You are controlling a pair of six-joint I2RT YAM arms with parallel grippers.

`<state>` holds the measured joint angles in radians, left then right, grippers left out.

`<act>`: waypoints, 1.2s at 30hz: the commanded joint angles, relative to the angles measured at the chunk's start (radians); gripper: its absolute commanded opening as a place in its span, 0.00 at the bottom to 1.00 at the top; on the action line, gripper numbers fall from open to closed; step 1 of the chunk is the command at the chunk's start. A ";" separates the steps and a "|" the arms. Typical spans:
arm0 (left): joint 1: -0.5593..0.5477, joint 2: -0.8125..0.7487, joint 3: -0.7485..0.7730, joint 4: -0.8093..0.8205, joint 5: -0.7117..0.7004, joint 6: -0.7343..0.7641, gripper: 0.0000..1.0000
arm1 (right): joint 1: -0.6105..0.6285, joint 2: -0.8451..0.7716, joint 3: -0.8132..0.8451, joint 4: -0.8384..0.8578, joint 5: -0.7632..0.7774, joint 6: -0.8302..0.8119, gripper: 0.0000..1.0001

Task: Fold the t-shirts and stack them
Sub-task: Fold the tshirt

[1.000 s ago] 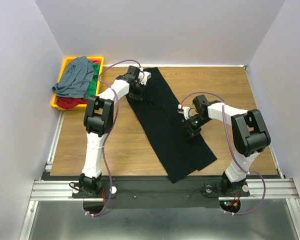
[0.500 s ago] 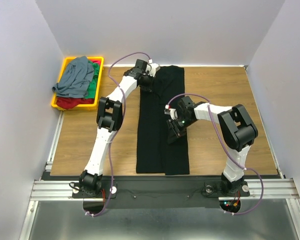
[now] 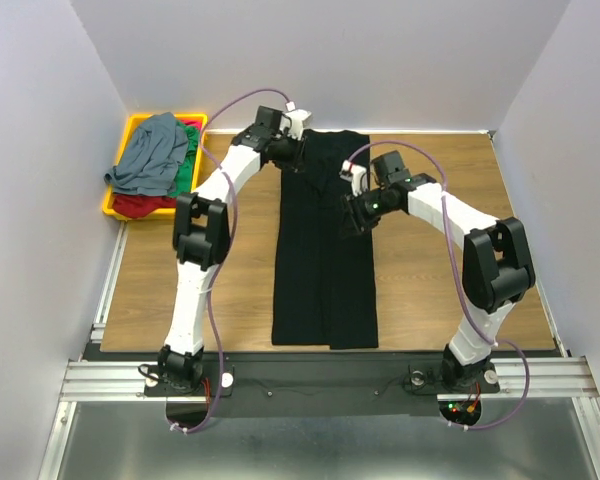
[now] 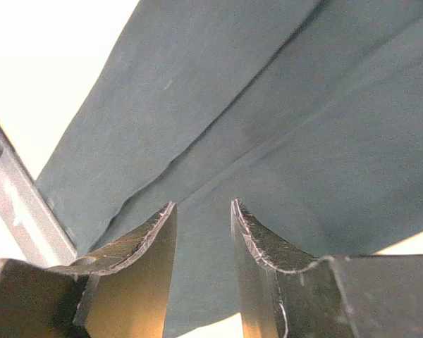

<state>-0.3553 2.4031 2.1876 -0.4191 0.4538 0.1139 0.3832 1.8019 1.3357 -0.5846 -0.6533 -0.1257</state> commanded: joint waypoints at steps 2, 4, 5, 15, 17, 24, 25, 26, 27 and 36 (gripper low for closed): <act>0.019 -0.258 -0.165 0.085 0.097 -0.042 0.34 | -0.072 0.059 0.129 0.045 0.061 0.032 0.40; 0.027 -0.320 -0.304 0.114 0.127 -0.057 0.33 | -0.090 0.111 0.166 0.054 0.070 0.052 0.39; 0.027 -0.353 -0.354 0.127 0.153 -0.078 0.31 | -0.095 0.128 0.199 0.060 0.075 0.060 0.39; 0.027 -0.351 -0.672 0.232 0.240 -0.140 0.25 | -0.113 0.353 0.355 0.112 0.109 0.095 0.36; 0.027 -0.334 -0.681 0.243 0.240 -0.141 0.25 | -0.115 0.391 0.368 0.120 0.121 0.101 0.36; 0.030 -0.217 -0.611 0.234 0.181 -0.148 0.24 | -0.139 0.494 0.444 0.144 0.158 0.123 0.34; 0.035 -0.200 -0.577 0.218 0.177 -0.145 0.22 | -0.144 0.504 0.465 0.146 0.158 0.123 0.35; 0.035 -0.184 -0.560 0.212 0.174 -0.145 0.22 | -0.147 0.514 0.476 0.146 0.159 0.121 0.35; 0.041 -0.159 -0.546 0.207 0.171 -0.146 0.22 | -0.153 0.534 0.488 0.146 0.161 0.121 0.34; 0.055 -0.319 -0.529 0.146 0.226 -0.025 0.31 | -0.156 0.354 0.413 0.143 0.015 0.098 0.50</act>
<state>-0.3107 2.2475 1.6627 -0.2237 0.6643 -0.0086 0.2340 2.3013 1.8076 -0.4671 -0.5812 0.0017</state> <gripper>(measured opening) 0.276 0.444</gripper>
